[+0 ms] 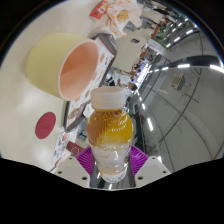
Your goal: Pour water
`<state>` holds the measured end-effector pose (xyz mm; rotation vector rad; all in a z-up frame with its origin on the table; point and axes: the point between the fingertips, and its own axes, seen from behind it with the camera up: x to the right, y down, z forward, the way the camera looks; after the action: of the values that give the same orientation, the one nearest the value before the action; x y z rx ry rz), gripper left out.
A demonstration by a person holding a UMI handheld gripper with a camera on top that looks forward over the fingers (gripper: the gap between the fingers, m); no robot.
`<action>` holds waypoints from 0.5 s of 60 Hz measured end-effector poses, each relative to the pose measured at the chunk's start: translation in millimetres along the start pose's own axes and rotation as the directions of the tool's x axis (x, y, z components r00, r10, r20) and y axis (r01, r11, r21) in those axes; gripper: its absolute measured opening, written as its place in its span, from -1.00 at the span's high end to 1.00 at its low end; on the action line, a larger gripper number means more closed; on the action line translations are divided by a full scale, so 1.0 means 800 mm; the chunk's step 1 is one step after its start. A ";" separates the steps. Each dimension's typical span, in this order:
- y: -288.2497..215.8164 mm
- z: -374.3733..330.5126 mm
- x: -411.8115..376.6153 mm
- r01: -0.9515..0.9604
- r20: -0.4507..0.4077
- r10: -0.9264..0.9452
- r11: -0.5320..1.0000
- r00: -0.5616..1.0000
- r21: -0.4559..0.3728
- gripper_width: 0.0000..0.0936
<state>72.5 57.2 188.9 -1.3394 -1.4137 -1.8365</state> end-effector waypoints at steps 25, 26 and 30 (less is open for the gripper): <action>-0.010 -0.010 0.000 -0.364 0.141 0.354 0.930 0.924 0.052 0.07; -0.007 -0.011 0.003 -0.411 0.151 0.400 0.910 0.904 0.050 0.07; 0.004 -0.014 0.015 -0.594 0.190 0.578 0.804 0.793 0.034 0.07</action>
<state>65.5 48.3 200.6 -1.6829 -0.9741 -1.2503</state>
